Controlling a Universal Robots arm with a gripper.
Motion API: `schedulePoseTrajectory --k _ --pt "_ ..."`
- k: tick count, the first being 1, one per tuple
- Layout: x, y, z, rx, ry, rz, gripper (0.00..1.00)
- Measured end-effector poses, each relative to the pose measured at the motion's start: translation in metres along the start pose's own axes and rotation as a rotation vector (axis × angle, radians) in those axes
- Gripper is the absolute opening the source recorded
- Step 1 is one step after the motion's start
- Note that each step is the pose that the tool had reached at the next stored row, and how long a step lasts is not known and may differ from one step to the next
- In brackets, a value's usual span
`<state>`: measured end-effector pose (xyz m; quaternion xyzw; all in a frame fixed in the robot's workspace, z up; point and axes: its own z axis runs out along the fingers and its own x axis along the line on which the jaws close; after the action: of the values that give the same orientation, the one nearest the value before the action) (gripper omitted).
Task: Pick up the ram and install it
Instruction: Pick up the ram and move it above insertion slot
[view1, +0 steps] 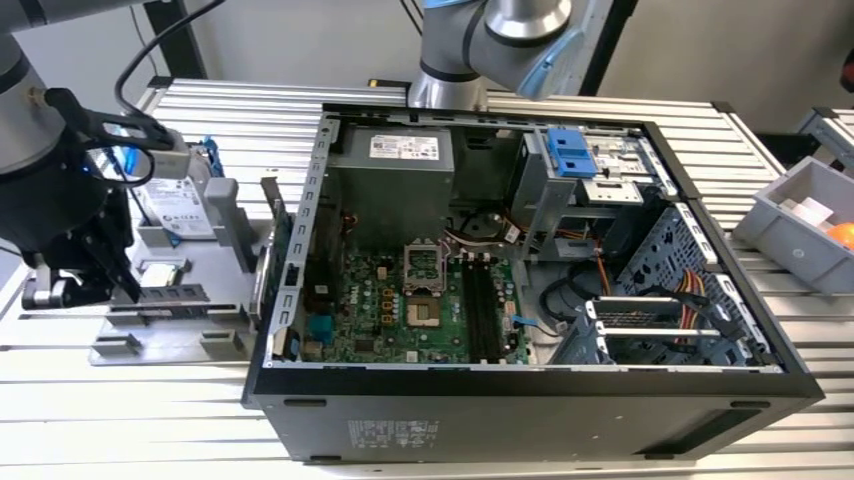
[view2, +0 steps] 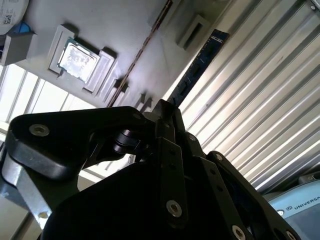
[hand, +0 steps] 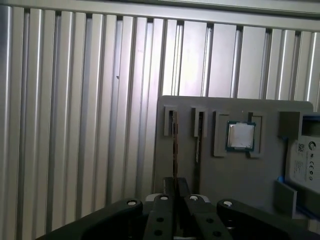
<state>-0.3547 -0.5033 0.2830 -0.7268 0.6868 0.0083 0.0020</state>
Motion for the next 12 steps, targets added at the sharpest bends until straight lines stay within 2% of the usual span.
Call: schedulePoseTrajectory --k 12 --pt "-0.0002 0.0001 -0.0117 0.0001 -0.0001 0.003 0.00"
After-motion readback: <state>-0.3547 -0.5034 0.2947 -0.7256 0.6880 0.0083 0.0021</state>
